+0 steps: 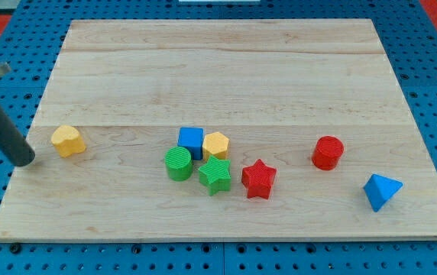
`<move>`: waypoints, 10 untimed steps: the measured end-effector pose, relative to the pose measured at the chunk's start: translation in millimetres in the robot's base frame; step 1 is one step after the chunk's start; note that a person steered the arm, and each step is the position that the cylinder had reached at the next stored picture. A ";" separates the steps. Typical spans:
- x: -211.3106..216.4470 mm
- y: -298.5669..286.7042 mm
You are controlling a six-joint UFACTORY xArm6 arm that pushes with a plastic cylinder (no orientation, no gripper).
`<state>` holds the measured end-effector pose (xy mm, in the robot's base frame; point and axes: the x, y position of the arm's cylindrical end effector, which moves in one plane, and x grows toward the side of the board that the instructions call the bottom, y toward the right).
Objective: Push the heart into the green circle
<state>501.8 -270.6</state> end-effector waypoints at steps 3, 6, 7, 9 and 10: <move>-28.4 44.8; -67.1 128.8; -92.2 140.9; -34.5 169.8; -39.5 163.8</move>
<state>462.4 -106.9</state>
